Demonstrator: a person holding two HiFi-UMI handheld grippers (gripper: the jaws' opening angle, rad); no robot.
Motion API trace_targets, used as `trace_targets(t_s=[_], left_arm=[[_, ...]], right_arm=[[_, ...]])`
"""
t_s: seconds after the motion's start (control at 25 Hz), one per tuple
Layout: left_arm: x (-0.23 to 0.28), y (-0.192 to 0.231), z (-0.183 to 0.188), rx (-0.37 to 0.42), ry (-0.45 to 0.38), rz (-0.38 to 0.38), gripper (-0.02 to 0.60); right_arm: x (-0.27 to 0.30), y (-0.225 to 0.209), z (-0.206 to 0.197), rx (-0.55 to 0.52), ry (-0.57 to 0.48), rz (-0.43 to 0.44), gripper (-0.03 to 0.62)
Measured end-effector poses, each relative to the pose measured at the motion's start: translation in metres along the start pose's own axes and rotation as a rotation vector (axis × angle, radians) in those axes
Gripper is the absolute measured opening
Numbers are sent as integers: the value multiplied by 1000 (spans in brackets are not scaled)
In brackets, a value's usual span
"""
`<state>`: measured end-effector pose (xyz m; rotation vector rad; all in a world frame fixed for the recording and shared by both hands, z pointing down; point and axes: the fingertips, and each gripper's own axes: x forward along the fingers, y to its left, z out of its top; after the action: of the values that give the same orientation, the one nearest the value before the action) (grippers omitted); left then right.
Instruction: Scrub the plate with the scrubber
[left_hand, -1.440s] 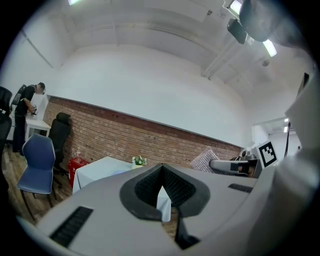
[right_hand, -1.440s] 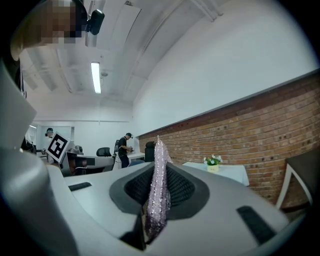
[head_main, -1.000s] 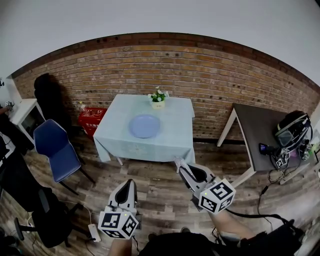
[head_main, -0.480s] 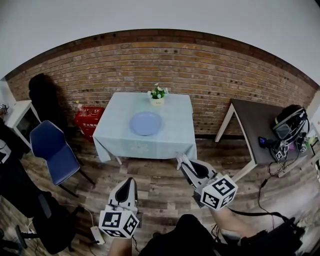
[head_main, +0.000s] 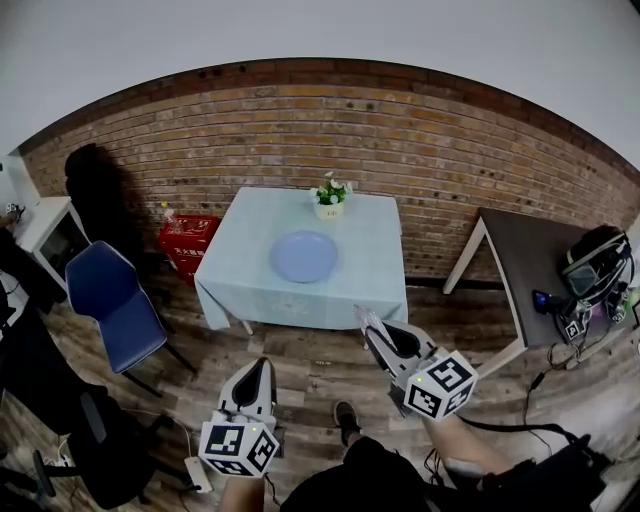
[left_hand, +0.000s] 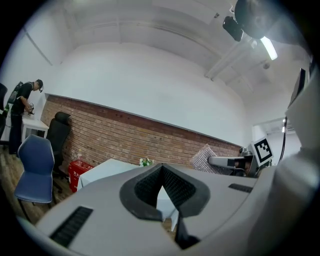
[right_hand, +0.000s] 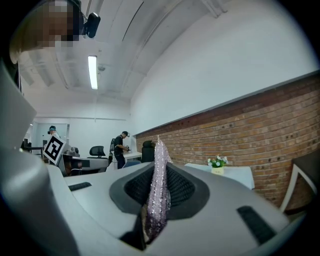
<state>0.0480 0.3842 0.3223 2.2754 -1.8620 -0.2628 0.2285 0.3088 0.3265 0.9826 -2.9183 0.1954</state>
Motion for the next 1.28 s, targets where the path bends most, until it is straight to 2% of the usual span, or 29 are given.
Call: trace_targets(t_s=[0.24, 0.56, 0.8, 1.0, 1.28], left_arm=[[43, 19, 7, 8, -8, 19, 9], [109, 34, 2, 15, 36, 28, 9], [146, 35, 9, 28, 49, 42, 9], [176, 42, 10, 33, 67, 62, 9], [216, 36, 4, 29, 86, 83, 9]], right_arm=[[46, -28, 4, -15, 21, 47, 66], [88, -81, 12, -2, 6, 67, 66], [106, -119, 20, 23, -11, 75, 66], [122, -137, 28, 0, -26, 112, 67], [135, -180, 25, 15, -25, 132, 67]])
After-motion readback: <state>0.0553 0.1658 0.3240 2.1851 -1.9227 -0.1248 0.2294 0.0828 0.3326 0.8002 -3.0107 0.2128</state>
